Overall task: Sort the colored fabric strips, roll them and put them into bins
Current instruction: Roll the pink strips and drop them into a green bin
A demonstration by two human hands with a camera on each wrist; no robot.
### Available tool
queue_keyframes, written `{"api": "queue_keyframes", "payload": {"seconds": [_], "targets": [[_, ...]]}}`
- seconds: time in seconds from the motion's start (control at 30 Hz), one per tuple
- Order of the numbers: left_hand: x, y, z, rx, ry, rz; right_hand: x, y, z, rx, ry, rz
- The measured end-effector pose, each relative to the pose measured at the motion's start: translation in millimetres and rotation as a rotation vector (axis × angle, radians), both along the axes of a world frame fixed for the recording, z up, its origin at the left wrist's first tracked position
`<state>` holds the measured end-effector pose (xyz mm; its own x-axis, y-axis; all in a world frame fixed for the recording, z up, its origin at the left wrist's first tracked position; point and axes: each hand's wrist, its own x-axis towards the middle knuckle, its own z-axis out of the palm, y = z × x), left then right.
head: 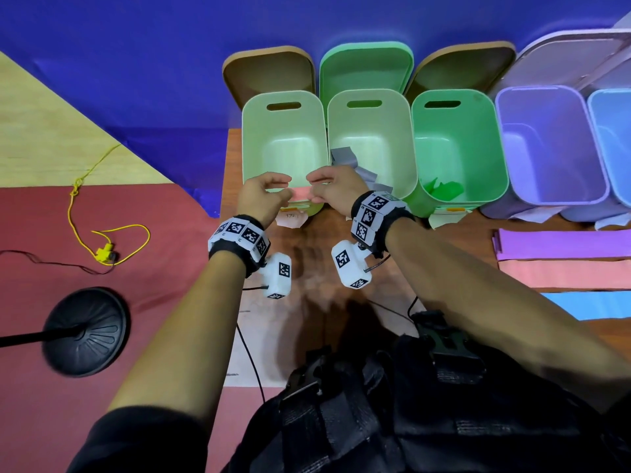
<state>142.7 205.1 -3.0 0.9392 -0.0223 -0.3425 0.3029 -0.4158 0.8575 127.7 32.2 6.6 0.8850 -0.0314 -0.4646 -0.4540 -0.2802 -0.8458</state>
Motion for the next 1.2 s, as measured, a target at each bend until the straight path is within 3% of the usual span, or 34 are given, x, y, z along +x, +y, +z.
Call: {"api": "queue_keyframes", "payload": {"seconds": [0.23, 0.5, 0.9, 1.2], "targets": [[-7, -1, 5, 0.01, -0.003, 0.007, -8, 0, 5, 0.055, 0.022, -0.031], [-24, -35, 12, 0.006, -0.034, -0.13, -39, -29, 19, 0.07, -0.072, -0.138], [-74, -202, 6, -0.016, -0.02, -0.447, -130, -180, 13, 0.025, -0.051, -0.404], [-127, -329, -44, 0.021, 0.135, -0.606, -200, -298, -27, -0.032, 0.069, -0.535]]}}
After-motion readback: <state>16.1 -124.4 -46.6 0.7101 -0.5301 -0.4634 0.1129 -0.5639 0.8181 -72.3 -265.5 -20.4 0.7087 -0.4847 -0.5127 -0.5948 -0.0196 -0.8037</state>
